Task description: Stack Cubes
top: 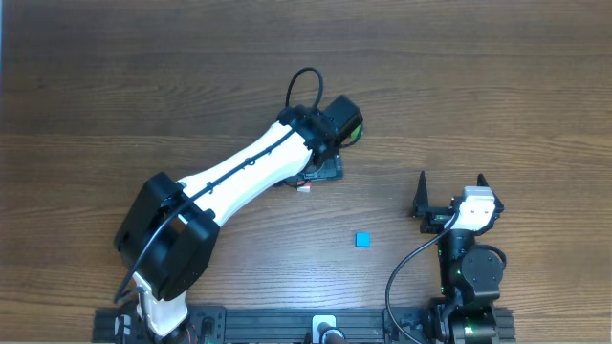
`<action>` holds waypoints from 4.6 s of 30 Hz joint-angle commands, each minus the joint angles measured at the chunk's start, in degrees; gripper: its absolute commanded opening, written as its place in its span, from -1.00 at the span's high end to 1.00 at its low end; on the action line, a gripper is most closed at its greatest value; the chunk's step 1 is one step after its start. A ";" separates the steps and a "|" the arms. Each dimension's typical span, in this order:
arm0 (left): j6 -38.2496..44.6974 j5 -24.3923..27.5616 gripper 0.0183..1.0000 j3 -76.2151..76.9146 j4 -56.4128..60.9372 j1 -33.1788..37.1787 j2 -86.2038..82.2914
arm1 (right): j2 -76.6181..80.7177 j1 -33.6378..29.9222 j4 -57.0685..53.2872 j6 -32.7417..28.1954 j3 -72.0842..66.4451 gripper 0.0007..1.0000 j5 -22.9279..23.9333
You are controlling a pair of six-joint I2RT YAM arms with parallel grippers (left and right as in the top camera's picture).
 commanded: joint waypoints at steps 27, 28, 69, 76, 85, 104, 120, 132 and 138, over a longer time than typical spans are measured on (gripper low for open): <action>16.33 -4.46 -0.99 3.37 6.69 23.76 -41.83 | -0.48 -0.35 0.17 -0.04 -0.52 -0.99 -0.46; 18.21 -3.74 -0.99 0.81 9.07 25.62 -44.87 | -0.48 -0.37 0.17 -0.04 -0.52 -0.99 -0.46; 45.31 15.80 -1.00 -85.57 55.34 43.34 -111.82 | -0.48 -0.35 0.17 -0.07 -0.52 -0.98 -0.44; 45.31 15.82 -1.00 -85.57 55.36 43.32 -111.82 | -0.48 -0.37 0.17 -0.04 -0.52 -0.98 -0.44; 45.31 15.82 -1.00 -85.57 55.36 43.32 -111.82 | -0.48 -0.37 0.15 -0.04 -0.52 -0.99 -0.44; 45.29 15.82 -1.00 -85.57 55.36 43.32 -111.82 | -0.48 -0.35 4.61 7.34 -0.52 -0.99 -6.54; 45.31 15.82 -1.00 -85.57 55.36 43.32 -111.82 | 41.29 -0.35 20.11 17.44 24.44 -0.98 -33.27; 45.29 15.82 -1.00 -85.57 55.36 43.32 -111.82 | 79.14 7.69 -30.51 13.18 72.39 -0.99 -17.18; 45.29 15.82 -1.00 -85.57 55.36 43.32 -111.82 | 93.11 12.85 -41.88 13.25 84.63 -0.99 -11.13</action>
